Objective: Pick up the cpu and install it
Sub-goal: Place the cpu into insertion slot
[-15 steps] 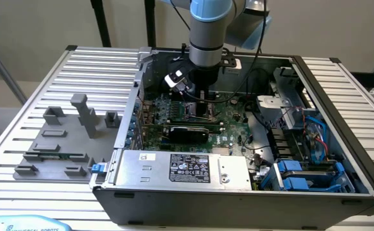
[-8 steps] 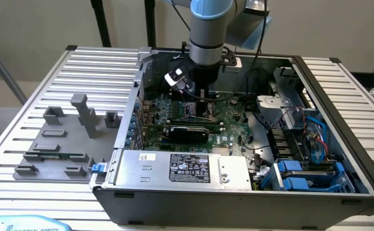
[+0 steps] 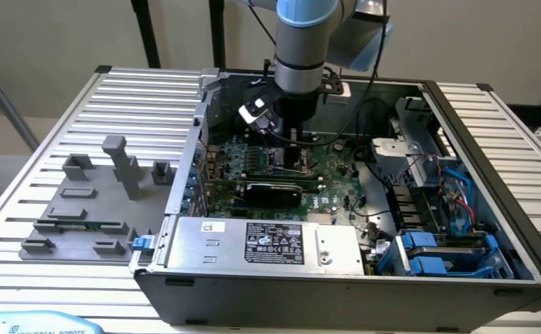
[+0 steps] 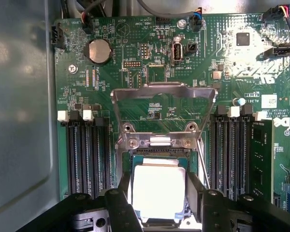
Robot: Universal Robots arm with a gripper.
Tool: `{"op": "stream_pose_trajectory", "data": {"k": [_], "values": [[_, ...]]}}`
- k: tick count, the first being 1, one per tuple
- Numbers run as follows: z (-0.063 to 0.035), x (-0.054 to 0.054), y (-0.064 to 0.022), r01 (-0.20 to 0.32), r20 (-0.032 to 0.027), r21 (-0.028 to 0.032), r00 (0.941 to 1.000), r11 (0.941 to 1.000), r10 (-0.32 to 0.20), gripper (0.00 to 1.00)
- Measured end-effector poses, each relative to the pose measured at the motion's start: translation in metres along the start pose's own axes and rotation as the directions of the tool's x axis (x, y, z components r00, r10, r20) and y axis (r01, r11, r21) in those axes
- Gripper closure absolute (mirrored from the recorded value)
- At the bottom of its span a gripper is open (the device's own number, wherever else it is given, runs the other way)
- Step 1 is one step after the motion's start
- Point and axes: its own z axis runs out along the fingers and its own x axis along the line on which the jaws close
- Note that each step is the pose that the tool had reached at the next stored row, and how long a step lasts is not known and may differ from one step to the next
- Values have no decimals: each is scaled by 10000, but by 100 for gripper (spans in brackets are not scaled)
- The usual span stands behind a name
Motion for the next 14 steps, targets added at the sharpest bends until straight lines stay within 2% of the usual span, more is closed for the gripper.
{"op": "stream_pose_trajectory", "data": {"k": [9,12,14], "values": [[-6,-19,7,23,1,-7,10000,10000,-23,46],[-6,-31,7,98,-2,-48,10000,9999,-98,46],[-6,-31,7,196,-7,-97,9998,9998,-196,46]]}}
